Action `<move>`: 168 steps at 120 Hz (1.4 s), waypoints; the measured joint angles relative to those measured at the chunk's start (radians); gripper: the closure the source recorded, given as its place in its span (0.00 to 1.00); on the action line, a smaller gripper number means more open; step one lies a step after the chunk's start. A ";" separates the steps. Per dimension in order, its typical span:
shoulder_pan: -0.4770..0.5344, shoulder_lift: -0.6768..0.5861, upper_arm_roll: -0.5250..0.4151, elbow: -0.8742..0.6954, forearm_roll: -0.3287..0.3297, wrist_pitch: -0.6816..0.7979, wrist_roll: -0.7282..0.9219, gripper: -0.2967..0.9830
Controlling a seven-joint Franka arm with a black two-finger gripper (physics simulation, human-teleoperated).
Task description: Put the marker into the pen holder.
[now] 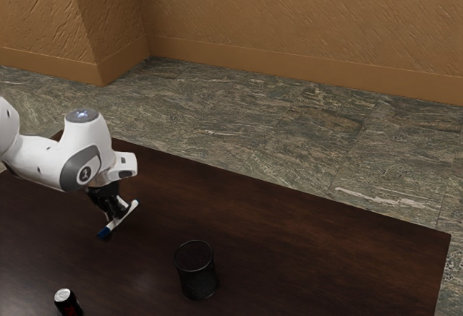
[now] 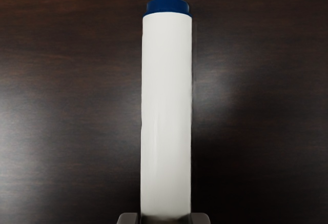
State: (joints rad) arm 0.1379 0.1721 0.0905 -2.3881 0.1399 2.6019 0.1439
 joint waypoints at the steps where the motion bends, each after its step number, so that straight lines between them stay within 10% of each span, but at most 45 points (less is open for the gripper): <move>1: 0.000 0.000 0.000 0.000 0.000 0.001 0.001 0.74; 83: -0.017 -0.080 -0.026 0.023 -0.052 -0.058 0.001 0.85; 118: -0.036 -0.434 -0.396 -0.071 -0.086 -0.349 -0.090 0.85; 168: -0.038 -0.470 -0.602 -0.042 -0.183 -0.576 -0.282 0.84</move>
State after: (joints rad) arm 0.1001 -0.2977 -0.5113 -2.4296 -0.0435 2.0255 -0.1380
